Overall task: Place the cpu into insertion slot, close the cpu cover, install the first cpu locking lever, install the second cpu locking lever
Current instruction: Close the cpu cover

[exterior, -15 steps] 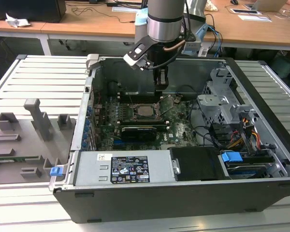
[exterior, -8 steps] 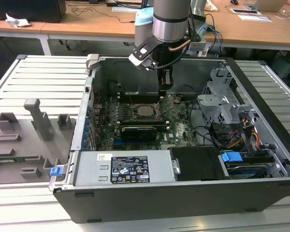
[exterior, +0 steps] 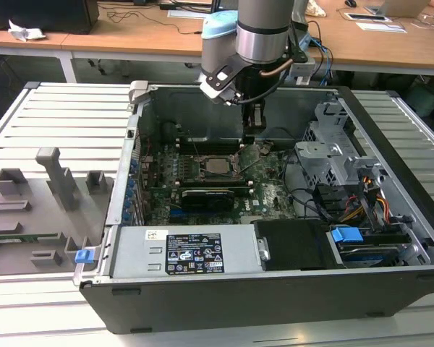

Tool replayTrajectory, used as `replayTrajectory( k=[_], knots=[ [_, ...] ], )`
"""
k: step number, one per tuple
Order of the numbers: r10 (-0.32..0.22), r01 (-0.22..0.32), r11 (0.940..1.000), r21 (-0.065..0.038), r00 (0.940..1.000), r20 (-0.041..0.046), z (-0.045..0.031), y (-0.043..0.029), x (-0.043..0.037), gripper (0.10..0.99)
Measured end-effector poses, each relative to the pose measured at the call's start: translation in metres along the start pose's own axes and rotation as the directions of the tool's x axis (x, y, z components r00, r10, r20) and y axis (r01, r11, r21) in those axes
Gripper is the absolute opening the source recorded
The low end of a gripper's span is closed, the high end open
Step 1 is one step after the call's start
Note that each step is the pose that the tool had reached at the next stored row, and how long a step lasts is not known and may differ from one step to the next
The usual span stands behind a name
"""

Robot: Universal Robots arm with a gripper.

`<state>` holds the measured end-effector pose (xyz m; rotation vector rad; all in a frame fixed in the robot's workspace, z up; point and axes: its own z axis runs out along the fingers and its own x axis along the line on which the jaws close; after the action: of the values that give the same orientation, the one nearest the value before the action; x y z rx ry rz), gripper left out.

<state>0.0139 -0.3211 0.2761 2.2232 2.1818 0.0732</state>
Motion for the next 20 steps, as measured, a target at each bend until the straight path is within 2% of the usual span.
replayTrajectory(
  k=[12,18,20],
  knots=[
    [0.000,0.000,1.0000,0.001,1.0000,0.0001,0.0008,0.0160,0.0003,0.106],
    [0.000,0.000,1.0000,0.003,1.0000,0.0000,0.0019,0.0287,0.0005,0.106],
    [0.000,0.000,1.0000,0.006,1.0000,0.0000,0.0046,0.0328,0.0005,0.106]
  ],
)
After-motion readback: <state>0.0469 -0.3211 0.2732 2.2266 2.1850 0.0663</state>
